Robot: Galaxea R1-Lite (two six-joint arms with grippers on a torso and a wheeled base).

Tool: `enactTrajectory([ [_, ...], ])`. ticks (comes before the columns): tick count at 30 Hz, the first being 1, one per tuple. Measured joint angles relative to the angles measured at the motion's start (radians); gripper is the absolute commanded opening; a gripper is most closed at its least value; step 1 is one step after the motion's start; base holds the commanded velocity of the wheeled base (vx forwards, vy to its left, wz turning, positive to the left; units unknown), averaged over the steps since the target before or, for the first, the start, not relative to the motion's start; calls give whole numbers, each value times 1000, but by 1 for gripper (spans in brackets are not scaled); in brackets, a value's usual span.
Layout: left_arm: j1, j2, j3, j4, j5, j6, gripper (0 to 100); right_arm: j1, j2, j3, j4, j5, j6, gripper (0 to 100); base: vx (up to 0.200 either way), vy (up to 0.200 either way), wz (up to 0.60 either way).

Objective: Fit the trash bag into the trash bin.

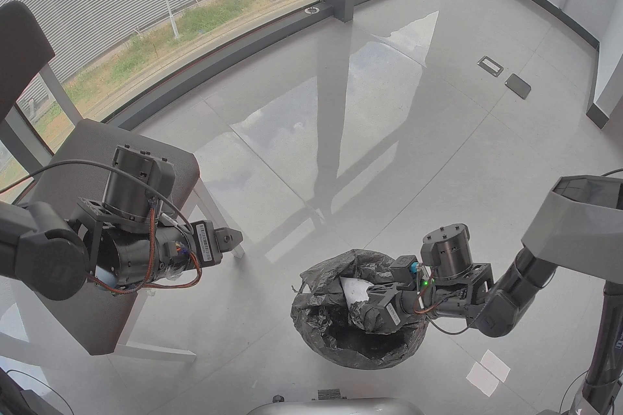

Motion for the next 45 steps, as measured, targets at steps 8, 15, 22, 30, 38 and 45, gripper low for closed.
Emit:
enactTrajectory([
  [8,9,-9,9,1,1,-1,100,-2,93,-114,14,-2,43,100,0,0,0],
  [15,15,-13,4,0,2,0,100,-6,71,-124,7,-13,64,100,0,0,0],
  [22,81,-30,-34,-20,3,19,100,-26,-73,-85,7,-76,79,100,0,0,0],
  [30,284,-131,-89,-18,-2,190,100,-134,-380,-6,37,-164,85,100,0,0,0],
  [38,372,-351,-84,115,-7,284,100,-290,-757,47,297,-190,59,100,0,0,0],
  [45,373,-577,-93,308,23,345,100,-366,-1107,64,649,-198,54,100,0,0,0],
])
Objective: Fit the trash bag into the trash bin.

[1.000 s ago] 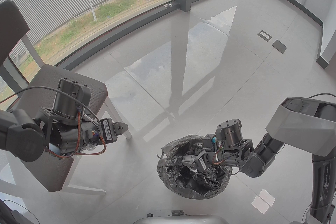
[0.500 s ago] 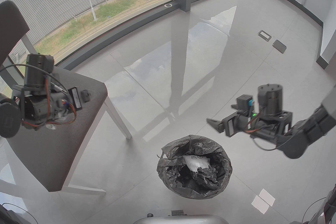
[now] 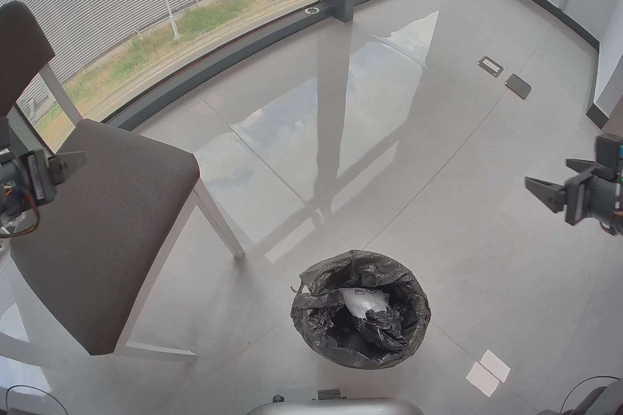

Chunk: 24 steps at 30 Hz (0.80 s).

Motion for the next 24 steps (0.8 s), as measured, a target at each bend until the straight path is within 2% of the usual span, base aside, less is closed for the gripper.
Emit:
enactTrajectory([
  [3,-1,-70,-7,69,12,16,100,-13,-98,4,94,-1,0,100,0,0,0],
  [4,-1,-140,-15,149,23,30,100,-26,-203,5,198,-3,4,100,0,0,0],
  [9,8,-295,-44,336,45,57,100,-50,-436,3,454,-9,16,100,0,0,0],
  [12,29,-410,-72,481,56,75,100,-70,-609,-6,683,-15,30,100,0,0,0],
  [13,30,-416,-73,488,57,76,100,-72,-616,-7,693,-15,31,100,0,0,0],
  [16,63,-544,-103,676,68,91,100,-101,-780,-16,882,-24,58,100,0,0,0],
  [20,103,-679,-133,807,75,104,100,-145,-925,-5,960,-29,85,100,0,0,0],
  [24,129,-766,-147,826,78,109,100,-173,-1026,75,930,-36,109,100,0,0,0],
])
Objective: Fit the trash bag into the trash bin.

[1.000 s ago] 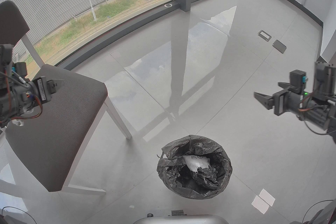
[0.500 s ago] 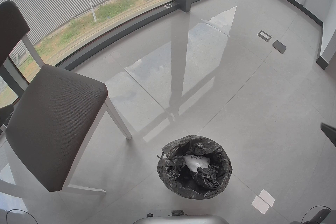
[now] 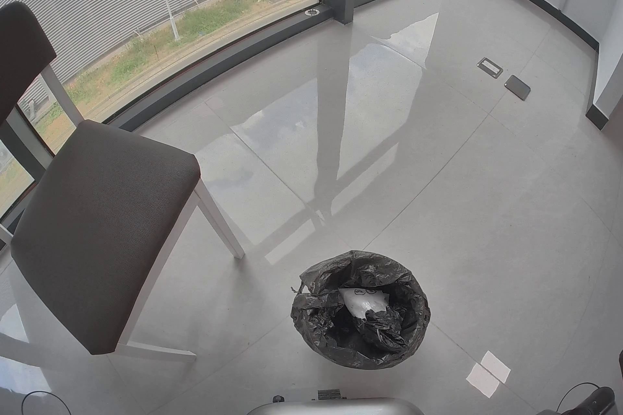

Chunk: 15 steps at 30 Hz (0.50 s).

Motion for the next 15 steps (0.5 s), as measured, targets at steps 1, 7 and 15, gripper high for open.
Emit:
enactTrajectory([
  [1,2,-9,-1,1,0,0,100,-3,-11,16,-19,-1,5,100,0,0,0],
  [7,14,-69,-6,3,-1,3,100,-14,-66,199,-342,-4,31,100,0,0,0],
  [15,25,-128,-7,28,-1,11,100,-19,-85,516,-758,9,27,100,0,0,0],
])
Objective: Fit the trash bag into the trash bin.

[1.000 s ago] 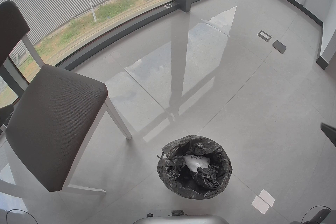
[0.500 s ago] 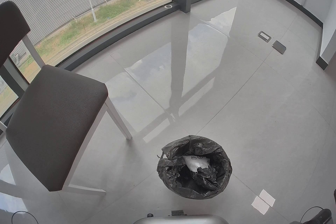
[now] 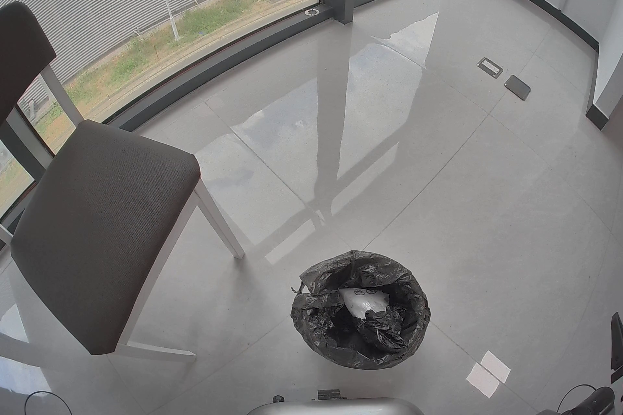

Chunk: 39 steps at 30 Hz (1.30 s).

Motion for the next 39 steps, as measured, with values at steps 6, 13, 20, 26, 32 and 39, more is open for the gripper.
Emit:
enactTrajectory([
  [6,0,-53,21,29,-3,23,100,-1,-2,71,-14,51,-8,100,0,0,0],
  [13,-27,-95,78,-30,-23,27,100,-2,-2,79,-6,58,-19,100,0,0,0],
  [20,-31,-117,204,-101,-31,39,100,-1,-2,80,-6,54,-18,100,0,0,0],
  [26,-26,-124,326,-179,-31,-10,100,-1,-2,81,-6,60,-19,100,0,0,0],
  [32,-24,-126,565,-548,-32,-38,100,-1,-2,81,-6,61,-20,100,0,0,0],
  [39,-23,-126,880,-986,-61,-7,100,-1,-2,80,-6,60,-20,100,0,0,0],
])
